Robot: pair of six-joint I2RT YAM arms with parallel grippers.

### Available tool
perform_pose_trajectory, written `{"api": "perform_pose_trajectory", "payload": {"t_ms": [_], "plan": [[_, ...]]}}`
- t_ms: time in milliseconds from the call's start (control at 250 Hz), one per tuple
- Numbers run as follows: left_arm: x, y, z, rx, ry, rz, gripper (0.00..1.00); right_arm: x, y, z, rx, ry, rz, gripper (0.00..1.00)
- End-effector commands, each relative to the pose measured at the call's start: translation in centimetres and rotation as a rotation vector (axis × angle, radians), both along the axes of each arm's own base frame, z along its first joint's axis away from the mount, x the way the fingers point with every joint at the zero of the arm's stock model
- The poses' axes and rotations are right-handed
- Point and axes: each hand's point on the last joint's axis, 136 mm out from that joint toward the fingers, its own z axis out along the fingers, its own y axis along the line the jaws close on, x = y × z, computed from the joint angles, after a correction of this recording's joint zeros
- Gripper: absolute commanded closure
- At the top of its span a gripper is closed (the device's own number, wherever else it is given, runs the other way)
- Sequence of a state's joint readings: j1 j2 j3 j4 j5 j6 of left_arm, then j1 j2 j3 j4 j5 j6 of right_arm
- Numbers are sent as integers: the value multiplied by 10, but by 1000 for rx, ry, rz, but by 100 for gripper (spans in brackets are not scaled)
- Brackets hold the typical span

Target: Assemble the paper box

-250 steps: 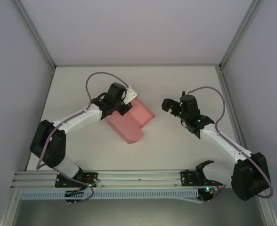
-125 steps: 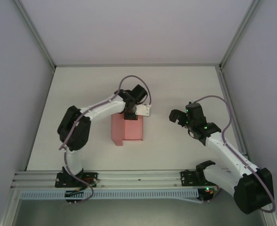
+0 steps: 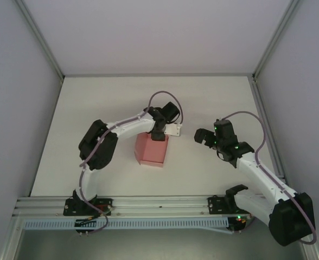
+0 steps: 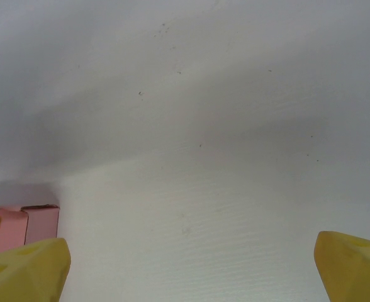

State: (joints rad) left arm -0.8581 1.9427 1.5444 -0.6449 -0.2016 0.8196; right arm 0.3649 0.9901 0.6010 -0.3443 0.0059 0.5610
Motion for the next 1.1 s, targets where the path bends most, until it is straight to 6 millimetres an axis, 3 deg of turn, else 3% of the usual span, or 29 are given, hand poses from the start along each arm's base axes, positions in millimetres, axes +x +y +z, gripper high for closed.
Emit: {"api": "perform_pose_trajectory", "payload": {"t_ms": [0,72,140,208,260,319,383,435,507,643,771,882,1018,1098], "plan": [[0,-17,65,-284,-56,26,4,8,20,9,32,-69,134,0],[12,-9,96,-452,-103,143,0,13,36,16,69,-104,202,0],[30,12,127,-649,-137,327,0,18,52,20,70,-128,269,0],[47,51,149,-834,-136,568,0,22,72,20,26,-138,363,0],[61,92,158,-983,-119,810,0,24,92,18,-21,-143,447,0],[67,141,150,-1122,-55,1077,0,27,113,14,-76,-136,539,0],[63,180,133,-1201,-27,1235,0,34,136,7,-120,-120,621,0],[56,206,119,-1215,-52,1332,0,40,154,-1,-146,-97,678,1],[46,226,98,-1189,-64,1399,0,47,179,-14,-190,-65,766,5],[31,245,72,-1136,-68,1466,0,55,214,-44,-252,15,882,16],[24,250,64,-1132,-72,1466,0,54,231,-63,-255,51,921,24],[20,255,62,-1126,-86,1471,0,53,231,-73,-257,73,909,35],[18,258,61,-1130,-90,1482,0,58,221,-79,-300,77,832,73],[19,258,64,-1142,-94,1481,0,63,211,-77,-319,63,747,79]]}}
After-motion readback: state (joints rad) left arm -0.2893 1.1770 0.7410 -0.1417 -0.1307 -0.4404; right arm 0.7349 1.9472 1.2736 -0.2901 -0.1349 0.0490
